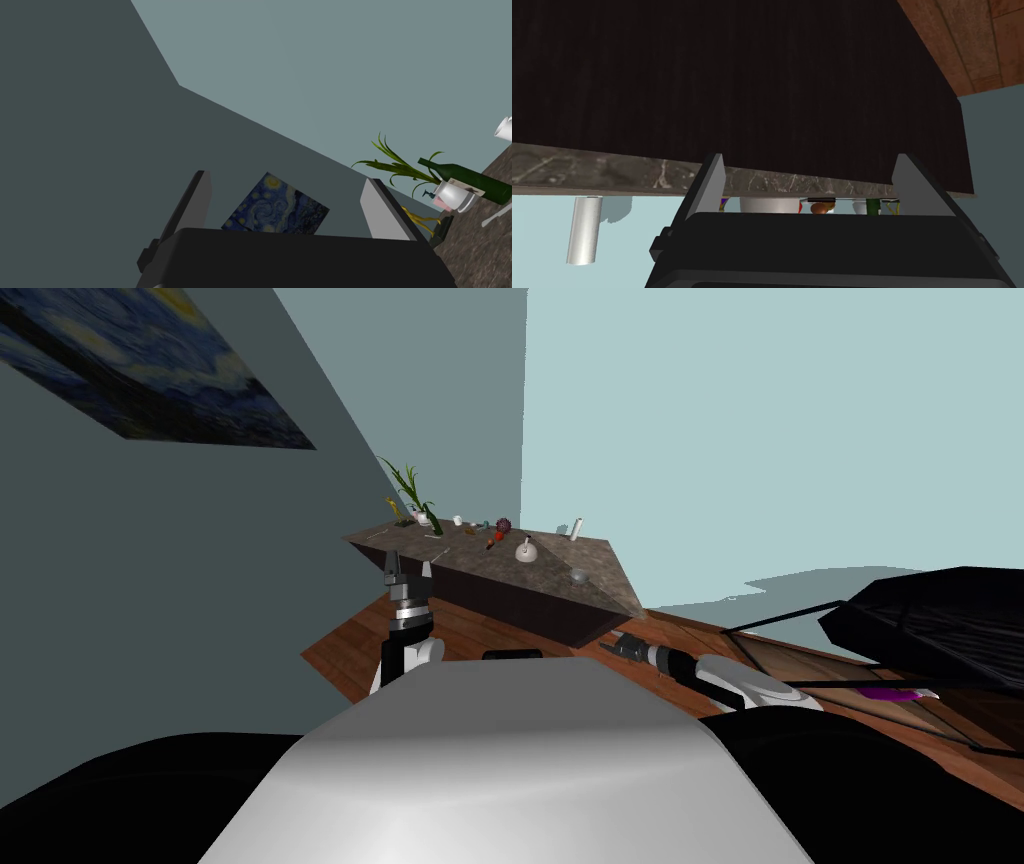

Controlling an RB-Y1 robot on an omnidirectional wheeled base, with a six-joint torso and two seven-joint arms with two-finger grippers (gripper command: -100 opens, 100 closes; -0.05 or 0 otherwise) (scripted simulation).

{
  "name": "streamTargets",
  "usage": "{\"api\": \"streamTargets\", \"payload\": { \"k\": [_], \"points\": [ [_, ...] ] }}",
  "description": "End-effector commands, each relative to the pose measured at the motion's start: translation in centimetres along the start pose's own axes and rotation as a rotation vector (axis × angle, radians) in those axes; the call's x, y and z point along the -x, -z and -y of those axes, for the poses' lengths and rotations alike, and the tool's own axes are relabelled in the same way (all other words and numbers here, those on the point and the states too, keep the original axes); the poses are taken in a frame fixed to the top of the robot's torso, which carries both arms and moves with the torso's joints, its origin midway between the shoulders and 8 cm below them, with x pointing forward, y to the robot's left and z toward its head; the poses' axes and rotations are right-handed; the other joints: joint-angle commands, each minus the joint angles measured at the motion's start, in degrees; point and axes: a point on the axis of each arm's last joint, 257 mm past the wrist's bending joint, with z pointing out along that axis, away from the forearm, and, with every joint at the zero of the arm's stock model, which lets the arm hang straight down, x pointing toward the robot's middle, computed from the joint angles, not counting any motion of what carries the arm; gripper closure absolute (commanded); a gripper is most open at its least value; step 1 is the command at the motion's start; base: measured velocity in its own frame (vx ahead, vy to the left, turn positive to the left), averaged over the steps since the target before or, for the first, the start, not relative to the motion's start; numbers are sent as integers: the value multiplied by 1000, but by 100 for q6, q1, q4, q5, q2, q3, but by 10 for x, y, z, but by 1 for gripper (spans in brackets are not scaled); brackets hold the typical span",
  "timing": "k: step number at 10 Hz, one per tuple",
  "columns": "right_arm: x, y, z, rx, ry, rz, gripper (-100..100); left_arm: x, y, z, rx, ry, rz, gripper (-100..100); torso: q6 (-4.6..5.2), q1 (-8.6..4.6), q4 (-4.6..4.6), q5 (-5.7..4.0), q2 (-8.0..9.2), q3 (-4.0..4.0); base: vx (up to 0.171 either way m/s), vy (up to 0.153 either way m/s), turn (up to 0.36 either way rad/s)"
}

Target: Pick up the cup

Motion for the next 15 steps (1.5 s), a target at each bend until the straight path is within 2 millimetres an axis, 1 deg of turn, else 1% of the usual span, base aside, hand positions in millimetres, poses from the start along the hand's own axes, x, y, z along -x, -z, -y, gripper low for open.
{"api": "streamTargets", "payload": {
  "k": [1, 2, 3, 4, 5, 6, 7, 8, 9, 10, 11, 12, 13, 14, 15],
  "points": [
    [-4, 1, 7, -4, 17, -16, -100, 0, 0, 0, 0, 0, 0, 0, 0, 0, 0, 0, 0, 0, 24, 41, -11],
    [-19, 15, 25, -24, 75, -82, -100, 0, 0, 0, 0, 0, 0, 0, 1, -19, 3, -6, 14, 8, 43, 72, 82],
    [-18, 16, 27, -24, 82, -87, -100, 0, 0, 0, 0, 0, 0, 0, -2, -14, 3, -5, 11, 7, 55, 76, 37],
    [-31, 29, 44, -43, 130, -144, -100, 0, 0, 0, 0, 0, 0, 0, 0, -13, 2, -5, 9, 5, 84, 129, 58],
    [-29, 32, 48, -44, 146, -155, -100, 0, 0, 0, 0, 0, 0, 0, -2, 5, 1, -1, -1, 0, 79, 101, 26],
    [-40, 45, 64, -63, 190, -209, -100, 0, 0, 0, 0, 0, 0, 0, 0, -1, 0, -1, -1, -1, 75, 104, 77],
    [-37, 50, 70, -64, 209, -222, -100, 0, 0, 0, 0, 0, 0, 0, -2, 1, 0, -1, -1, 0, 66, 86, 38],
    [-46, 63, 85, -82, 250, -272, -100, 0, 0, 0, 0, 0, 0, 0, -1, -6, 0, -2, 1, 1, 106, 120, 80],
    [-42, 67, 92, -84, 271, -285, -100, 0, 0, 0, 0, 0, 0, 0, -2, 4, -1, -1, -9, -4, 93, 93, 28],
    [-48, 83, 109, -103, 317, -338, -100, 0, 0, 0, 0, 0, 0, 0, 0, -2, -2, 0, -7, -4, 81, 92, 63],
    [-45, 85, 113, -104, 330, -345, -100, 0, 0, 0, 0, 0, 0, 0, -2, -3, -1, -3, -5, -3, 60, 81, 36],
    [-50, 100, 128, -121, 370, -393, -100, 0, 0, 0, 0, 0, 0, 0, 1, -7, 1, -2, 4, 2, 87, 97, 69],
    [-46, 103, 133, -122, 385, -403, -100, 0, 0, 0, 0, 0, 0, 0, -1, -2, 0, -1, -2, -1, 75, 84, 34],
    [-48, 119, 149, -138, 429, -452, -100, 0, 0, 0, 0, 0, 0, 0, 0, -6, 0, -2, 1, 0, 85, 94, 71],
    [-45, 121, 152, -139, 437, -457, -100, 0, 0, 0, 0, 0, 0, 0, -1, -3, 0, -2, -2, -1, 79, 68, 28]
  ]
}}
